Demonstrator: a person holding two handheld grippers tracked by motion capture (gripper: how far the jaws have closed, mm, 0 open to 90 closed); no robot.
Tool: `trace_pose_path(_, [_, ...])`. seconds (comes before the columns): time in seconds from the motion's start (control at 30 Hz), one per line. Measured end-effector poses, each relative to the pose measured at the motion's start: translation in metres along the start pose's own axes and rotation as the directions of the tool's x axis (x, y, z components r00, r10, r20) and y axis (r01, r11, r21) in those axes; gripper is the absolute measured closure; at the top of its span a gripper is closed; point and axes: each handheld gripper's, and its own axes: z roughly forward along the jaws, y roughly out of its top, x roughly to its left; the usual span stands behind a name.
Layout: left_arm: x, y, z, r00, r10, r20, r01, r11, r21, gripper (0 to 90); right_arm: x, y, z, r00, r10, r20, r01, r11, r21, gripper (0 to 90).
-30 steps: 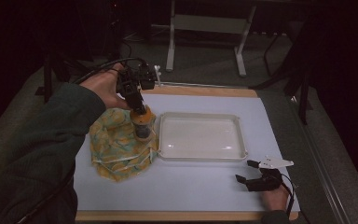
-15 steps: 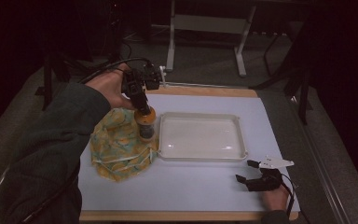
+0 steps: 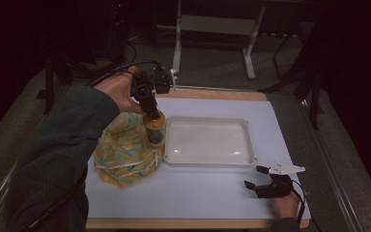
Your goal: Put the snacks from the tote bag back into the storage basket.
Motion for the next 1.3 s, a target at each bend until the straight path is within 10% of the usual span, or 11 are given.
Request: trace_pose_path(1.3, [-0.008,0.033,0.024,0.9983,0.057,0.013,-0.057,0.9983,0.009,59.3,0.0,0.0,0.0,1.0,0.003,-0.005,-0.003,1.0,-0.003,15.3])
